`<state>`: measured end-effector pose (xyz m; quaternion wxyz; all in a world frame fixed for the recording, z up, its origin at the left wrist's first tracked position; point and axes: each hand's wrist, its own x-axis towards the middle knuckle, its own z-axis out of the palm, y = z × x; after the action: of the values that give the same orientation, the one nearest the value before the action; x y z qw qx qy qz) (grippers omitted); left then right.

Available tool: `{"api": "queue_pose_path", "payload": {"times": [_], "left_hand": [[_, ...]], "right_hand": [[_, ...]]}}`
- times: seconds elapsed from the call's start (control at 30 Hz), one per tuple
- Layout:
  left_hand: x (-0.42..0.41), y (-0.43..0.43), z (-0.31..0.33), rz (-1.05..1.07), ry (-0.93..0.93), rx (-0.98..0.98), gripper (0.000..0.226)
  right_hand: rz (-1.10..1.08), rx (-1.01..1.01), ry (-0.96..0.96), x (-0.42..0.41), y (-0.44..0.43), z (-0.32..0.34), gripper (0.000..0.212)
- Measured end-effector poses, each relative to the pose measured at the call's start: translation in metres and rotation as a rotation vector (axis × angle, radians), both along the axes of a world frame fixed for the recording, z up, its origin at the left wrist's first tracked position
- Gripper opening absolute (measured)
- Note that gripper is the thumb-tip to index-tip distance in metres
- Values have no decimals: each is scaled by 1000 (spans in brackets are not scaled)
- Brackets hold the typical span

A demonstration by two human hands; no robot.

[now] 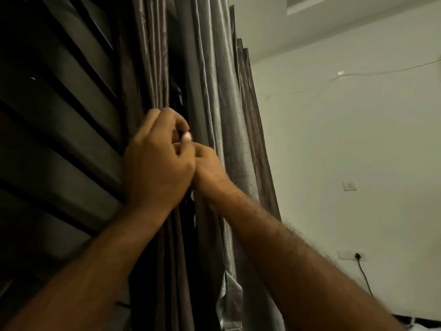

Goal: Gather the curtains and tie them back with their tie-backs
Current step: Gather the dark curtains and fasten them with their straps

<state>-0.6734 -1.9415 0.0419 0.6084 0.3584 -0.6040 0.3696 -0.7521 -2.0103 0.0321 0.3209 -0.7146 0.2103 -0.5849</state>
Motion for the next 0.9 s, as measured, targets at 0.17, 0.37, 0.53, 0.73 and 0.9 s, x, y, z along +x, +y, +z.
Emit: {"api": "queue_pose_path", "payload": {"times": [0.17,0.37,0.53,0.73,0.9], "left_hand": [[-31,-60,4,-171,143,276,6],[-45,-141,-10,-52,89,388,22],[-48,-211,-29,176,-57,307,43],[-43,-273,-25,222,-101,244,70],[-45,-308,-22,207,-63,271,85]], "right_hand": [[-259,9,-31,-69,-36,5,22],[-535,122,-138,-127,-109,-12,16],[-644,261,-7,-138,-180,-44,49],[-663,364,38,-125,-262,-62,83],[-621,249,91,-100,-302,-67,55]]}}
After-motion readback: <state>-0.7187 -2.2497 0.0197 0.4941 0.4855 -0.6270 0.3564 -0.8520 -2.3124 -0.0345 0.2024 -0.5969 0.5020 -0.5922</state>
